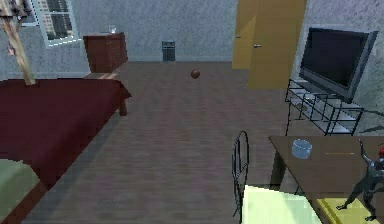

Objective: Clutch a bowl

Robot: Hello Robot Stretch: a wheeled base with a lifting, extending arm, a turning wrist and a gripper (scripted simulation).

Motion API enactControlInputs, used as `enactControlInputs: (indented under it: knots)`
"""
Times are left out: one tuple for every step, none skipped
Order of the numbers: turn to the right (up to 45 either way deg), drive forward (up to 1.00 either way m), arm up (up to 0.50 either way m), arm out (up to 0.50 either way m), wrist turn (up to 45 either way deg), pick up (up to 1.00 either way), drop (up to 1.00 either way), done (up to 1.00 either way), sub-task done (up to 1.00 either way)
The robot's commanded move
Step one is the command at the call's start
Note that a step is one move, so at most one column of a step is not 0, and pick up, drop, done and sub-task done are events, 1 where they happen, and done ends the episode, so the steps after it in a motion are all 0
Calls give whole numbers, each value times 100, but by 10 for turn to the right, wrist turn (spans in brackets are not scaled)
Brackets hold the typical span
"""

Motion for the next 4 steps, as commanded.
enactControlInputs:
  knots:
    - [0,0,50,0,0,0,0,0,0]
    - [0,0,30,0,0,0,0,0,0]
    - [0,0,0,26,0,0,0,0,0]
    - [0,0,0,0,450,0,0,0,0]
